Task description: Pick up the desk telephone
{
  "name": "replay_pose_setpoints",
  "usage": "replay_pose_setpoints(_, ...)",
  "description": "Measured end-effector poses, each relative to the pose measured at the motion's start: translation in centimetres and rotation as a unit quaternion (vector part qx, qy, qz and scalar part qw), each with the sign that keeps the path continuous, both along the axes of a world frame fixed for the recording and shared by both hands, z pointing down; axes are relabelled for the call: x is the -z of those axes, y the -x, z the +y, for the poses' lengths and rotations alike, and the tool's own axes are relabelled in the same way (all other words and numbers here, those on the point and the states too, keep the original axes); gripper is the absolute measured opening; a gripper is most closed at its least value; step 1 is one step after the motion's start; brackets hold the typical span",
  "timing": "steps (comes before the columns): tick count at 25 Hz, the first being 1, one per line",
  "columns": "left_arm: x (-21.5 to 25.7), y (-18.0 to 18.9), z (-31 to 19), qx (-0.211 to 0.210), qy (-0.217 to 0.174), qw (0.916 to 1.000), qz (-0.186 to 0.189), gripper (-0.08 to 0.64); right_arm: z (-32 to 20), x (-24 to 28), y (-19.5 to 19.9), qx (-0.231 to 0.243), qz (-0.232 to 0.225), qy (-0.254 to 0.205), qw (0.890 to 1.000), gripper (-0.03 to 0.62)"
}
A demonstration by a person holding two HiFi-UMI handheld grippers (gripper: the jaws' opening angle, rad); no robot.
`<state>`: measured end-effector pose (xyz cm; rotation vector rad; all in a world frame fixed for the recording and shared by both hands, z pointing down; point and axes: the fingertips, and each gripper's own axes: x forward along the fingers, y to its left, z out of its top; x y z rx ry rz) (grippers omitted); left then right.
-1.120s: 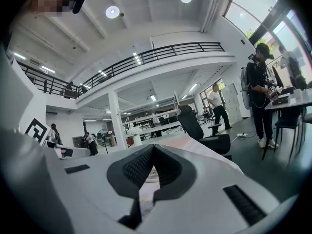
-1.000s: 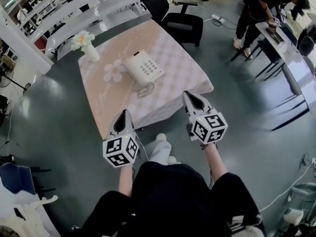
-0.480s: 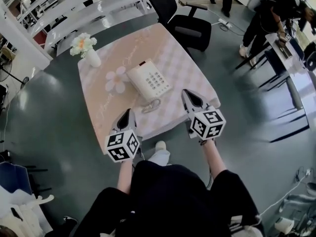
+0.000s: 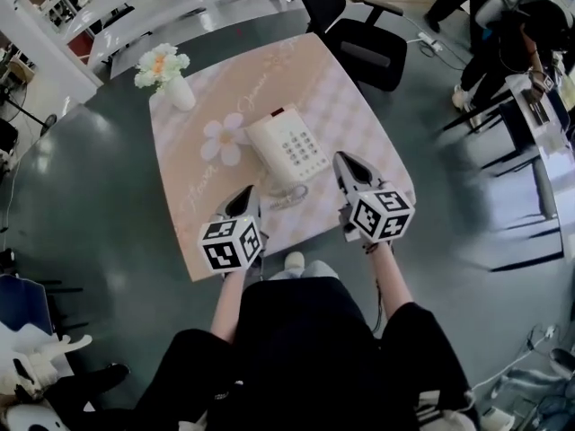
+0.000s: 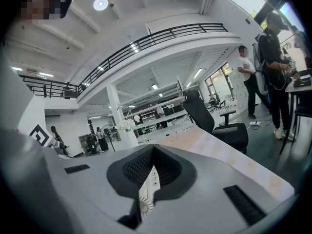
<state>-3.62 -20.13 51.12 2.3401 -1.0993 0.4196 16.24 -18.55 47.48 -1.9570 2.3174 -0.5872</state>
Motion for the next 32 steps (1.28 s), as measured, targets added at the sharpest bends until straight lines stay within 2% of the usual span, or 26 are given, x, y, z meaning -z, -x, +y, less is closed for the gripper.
replay_pose_setpoints(3, -0.9, -0.4, -0.8, -0.006, 0.007, 0.9999, -0.012, -0.002, -1.6, -0.9, 0.2, 0.01, -0.005, 0.007, 1.0, -0.008)
replay_pose_setpoints(8, -2.1, -1.5, -1.7, 0.0, 0.044, 0.999, -0.002, 0.0, -4.2, -2.3, 0.2, 0.027, -0.01, 0.027, 0.999, -0.008)
replay_pose_setpoints(11, -2.6, -1.9, -2.4, 0.019, 0.058, 0.9981, 0.006, 0.003, -5.9, -3.4, 0.0, 0.045, -0.017, 0.043, 0.998, -0.006)
replay_pose_setpoints(18, -3.9, -3.6, -4.4, 0.078, 0.104, 0.991, 0.033, 0.095, -9.6, -6.3, -0.3, 0.107, -0.031, 0.098, 0.989, -0.002)
replay_pose_setpoints(23, -5.1, -4.3, -5.7, 0.107, 0.119, 0.986, 0.047, 0.169, -11.7, -8.7, -0.7, 0.131, -0.054, 0.133, 0.981, 0.065)
replay_pose_setpoints(25, -5.5, -4.7, -6.2, 0.115, 0.13, 0.9828, 0.063, 0.212, -12.6, -9.4, -0.7, 0.137, -0.068, 0.146, 0.977, 0.097)
replay_pose_setpoints(28, -6.0, -5.5, -6.9, 0.12, 0.15, 0.9768, 0.095, 0.305, -14.1, -9.9, -0.7, 0.14, -0.098, 0.165, 0.971, 0.188)
replay_pose_setpoints(32, -7.6, -6.1, -7.6, 0.131, 0.177, 0.9691, 0.111, 0.333, -15.1, -11.9, -0.5, 0.15, -0.129, 0.2, 0.96, 0.215)
